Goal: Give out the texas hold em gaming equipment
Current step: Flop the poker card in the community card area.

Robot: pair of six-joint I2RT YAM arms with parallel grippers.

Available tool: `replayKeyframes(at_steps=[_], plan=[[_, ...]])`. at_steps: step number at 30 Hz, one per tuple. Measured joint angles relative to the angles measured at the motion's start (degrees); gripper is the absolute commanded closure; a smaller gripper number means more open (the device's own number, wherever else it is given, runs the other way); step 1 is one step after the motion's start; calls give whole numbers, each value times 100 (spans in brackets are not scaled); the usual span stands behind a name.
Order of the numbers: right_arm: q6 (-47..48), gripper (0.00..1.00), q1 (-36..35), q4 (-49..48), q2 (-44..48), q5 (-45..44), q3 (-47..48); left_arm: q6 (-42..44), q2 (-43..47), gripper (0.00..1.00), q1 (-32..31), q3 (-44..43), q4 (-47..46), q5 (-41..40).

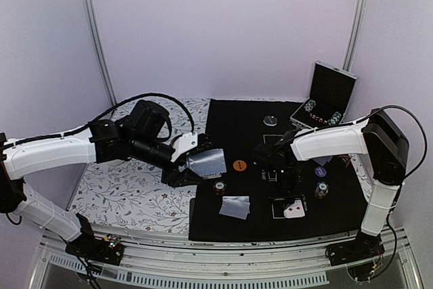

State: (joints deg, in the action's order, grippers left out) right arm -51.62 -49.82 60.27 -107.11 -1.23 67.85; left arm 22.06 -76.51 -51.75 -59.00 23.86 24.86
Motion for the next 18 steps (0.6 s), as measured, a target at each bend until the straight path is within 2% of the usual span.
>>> replayKeyframes(at_steps=[1,5,7,14,18], plan=[[2,95,0,-4,0,0,0,0,0,42,0,0,0,0],[33,72,0,-70,0,35,0,0,0,42,0,0,0,-2],[50,65,2,-96,0,48,2,-2,0,42,0,0,0,-2],[181,58,24,-133,15,160,7,0,0,42,0,0,0,-2],[302,50,28,-649,114,358,4,0,0,42,0,0,0,-2]])
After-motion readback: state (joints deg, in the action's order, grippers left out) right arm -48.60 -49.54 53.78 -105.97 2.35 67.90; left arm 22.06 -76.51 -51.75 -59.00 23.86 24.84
